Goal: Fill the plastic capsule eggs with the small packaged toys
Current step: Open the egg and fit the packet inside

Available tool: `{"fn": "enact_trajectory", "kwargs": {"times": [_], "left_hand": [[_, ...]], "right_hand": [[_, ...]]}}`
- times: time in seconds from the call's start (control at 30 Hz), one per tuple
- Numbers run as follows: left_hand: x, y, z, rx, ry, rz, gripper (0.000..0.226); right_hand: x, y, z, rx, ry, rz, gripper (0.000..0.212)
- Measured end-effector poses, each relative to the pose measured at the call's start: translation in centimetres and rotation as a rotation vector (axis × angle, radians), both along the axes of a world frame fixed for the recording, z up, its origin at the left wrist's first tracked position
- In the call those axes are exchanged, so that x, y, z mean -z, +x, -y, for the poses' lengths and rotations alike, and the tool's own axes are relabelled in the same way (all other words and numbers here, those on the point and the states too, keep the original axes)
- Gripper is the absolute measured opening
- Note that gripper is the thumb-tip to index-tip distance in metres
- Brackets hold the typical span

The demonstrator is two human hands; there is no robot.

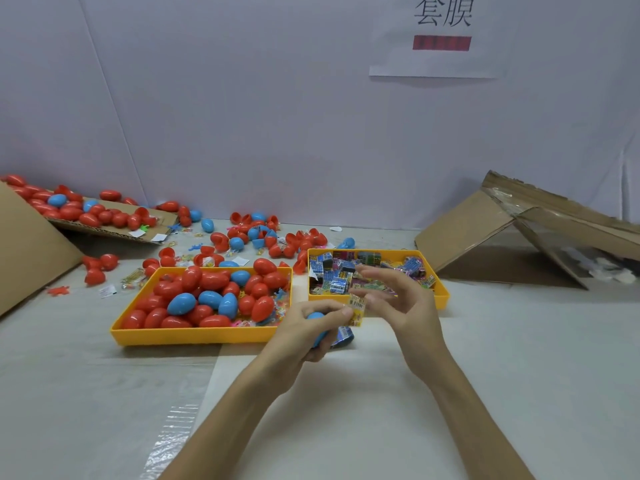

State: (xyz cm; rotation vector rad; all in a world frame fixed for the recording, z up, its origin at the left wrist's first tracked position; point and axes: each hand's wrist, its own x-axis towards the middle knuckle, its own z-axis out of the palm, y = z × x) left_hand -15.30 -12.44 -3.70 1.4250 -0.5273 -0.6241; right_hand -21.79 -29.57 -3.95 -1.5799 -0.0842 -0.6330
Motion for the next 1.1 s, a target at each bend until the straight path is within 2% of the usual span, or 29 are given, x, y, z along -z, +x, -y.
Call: {"fn": "enact_trajectory", "kwargs": {"times": [0.1,0.17,0.23,0.33,0.47,0.63,0.73,0.9,1.0,1.1], "left_hand": [[0.3,0.1,0.3,-0.147,-0.006,0.006,0.017],[0.5,0.1,0.4,-0.186,-0.009,0.031,0.018],[0.6,-0.1,0.6,-0.204,-0.005,0.068,0.016],[0.6,-0.1,0.6,-0.271,-0.02,0.09,0.016],[0.6,-0.3,0.6,-0.306,-0.022,0.166,0.006],[0.1,-0.6,0.5,-0.29,-0.048,0.17,0.013],[-0.1,-0.6,0.3,-0.32,-0.07,0.181,0.014],[0.1,-1.0,0.4,-0.409,0.054,0.601,0.018],[0.4,-1.4,0.6,-0.397,0.122,0.731,0.025],[0.6,-1.3,0.6,-0.445,0.152,0.761,0.017]], "right_hand": [[-0.3,0.0,-0.2,-0.037,0.126,-0.126,0.009],[-0.3,-0.1,-0.5,-0.072,0.063,-0.205,0.009],[0.0,0.1,-1.0,-0.067,-0.003,-0.239,0.016],[-0.1,0.2,-1.2,-0.045,0.068,-0.287,0.03],[-0.1,0.1,-0.8,-0.105,0.088,-0.285,0.014],[-0.3,0.2,-0.8,-0.151,0.247,-0.267,0.018],[-0.4,0.2,-0.8,-0.185,0.271,-0.236,0.015],[-0.5,-0.1,-0.8,-0.183,0.239,-0.207,0.006],[-0.6,-0.3,-0.7,-0.172,0.202,-0.198,0.003],[-0.7,-0.4,-0.7,-0.171,0.171,-0.194,0.003]]}}
